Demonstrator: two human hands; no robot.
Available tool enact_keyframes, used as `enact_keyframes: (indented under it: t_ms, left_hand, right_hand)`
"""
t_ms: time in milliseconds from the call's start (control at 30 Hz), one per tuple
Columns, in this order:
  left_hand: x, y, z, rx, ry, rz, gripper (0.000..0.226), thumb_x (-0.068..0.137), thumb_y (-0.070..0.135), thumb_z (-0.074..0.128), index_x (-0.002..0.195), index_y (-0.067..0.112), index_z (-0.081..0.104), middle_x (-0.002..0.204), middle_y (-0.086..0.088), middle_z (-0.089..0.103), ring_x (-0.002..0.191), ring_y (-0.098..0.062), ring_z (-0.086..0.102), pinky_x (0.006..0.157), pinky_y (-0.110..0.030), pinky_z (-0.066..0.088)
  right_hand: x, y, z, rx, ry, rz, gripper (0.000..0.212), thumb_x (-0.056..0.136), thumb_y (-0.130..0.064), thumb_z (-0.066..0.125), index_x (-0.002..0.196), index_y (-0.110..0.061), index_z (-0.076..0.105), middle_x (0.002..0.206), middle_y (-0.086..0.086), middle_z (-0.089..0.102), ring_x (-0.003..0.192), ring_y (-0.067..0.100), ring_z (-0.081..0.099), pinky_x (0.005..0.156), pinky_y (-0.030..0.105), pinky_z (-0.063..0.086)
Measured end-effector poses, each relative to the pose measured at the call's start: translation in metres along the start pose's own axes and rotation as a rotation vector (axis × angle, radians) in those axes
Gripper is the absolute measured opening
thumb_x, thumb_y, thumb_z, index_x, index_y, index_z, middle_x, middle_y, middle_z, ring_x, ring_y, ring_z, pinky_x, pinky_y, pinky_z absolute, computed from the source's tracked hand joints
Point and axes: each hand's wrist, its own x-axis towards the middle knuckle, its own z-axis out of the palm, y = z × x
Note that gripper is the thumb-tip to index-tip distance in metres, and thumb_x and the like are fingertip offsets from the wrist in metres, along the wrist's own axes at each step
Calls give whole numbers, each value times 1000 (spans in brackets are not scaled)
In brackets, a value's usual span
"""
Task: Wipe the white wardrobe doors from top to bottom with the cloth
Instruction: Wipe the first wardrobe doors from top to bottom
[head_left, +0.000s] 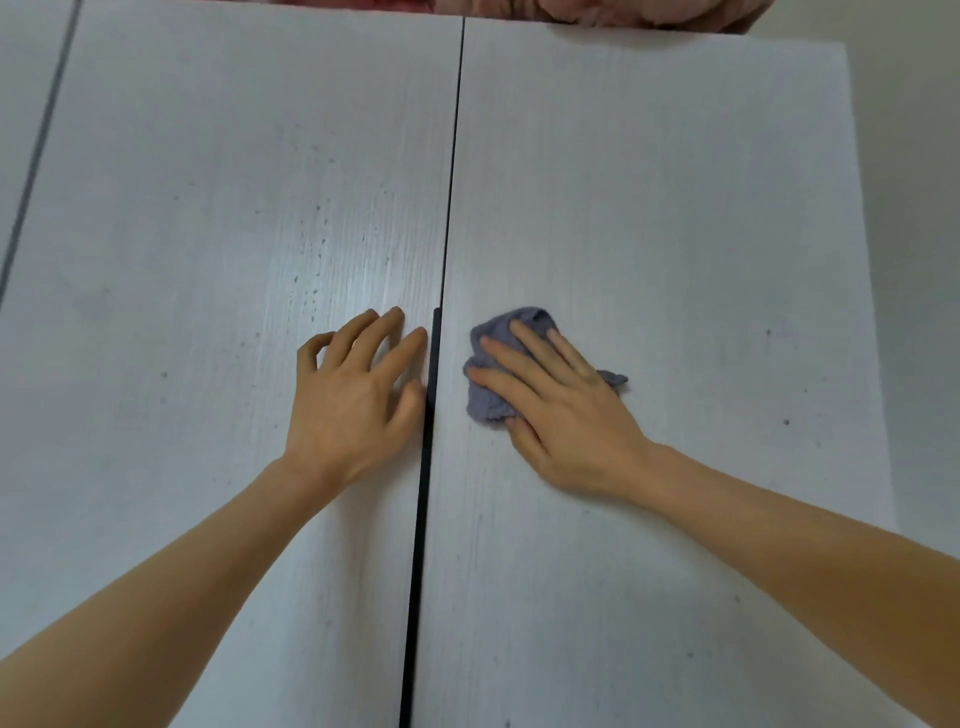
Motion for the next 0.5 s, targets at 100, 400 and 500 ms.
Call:
enact_keyframes:
  t_ms: [100, 400, 500]
  left_hand:
    - [-12, 3, 2, 7, -6, -8, 46, 84, 30, 40, 123, 14, 59, 134, -11, 53, 125, -30, 46, 95, -50, 32]
    - [-25, 10, 7, 29, -63, -75, 50, 87, 31, 33, 131, 14, 51, 141, -12, 45, 132, -31, 38, 101, -57, 25]
    - [-30, 6, 10, 30, -63, -49, 51, 90, 29, 33, 135, 12, 49, 143, -14, 42, 134, -34, 36, 100, -61, 26]
  right_hand:
    - [-26, -9, 0, 3, -84, -239, 47, 89, -20, 39, 134, -19, 52, 145, 5, 43, 138, 29, 31, 114, 44, 20]
    - [20, -17, 2, 86, 69, 286, 53, 86, -20, 31, 136, -11, 47, 147, 12, 38, 139, 35, 25, 116, 46, 10]
    - [-24, -46, 15, 36, -1, 46, 51, 87, -18, 36, 136, -14, 48, 147, 12, 38, 138, 35, 27, 115, 48, 12]
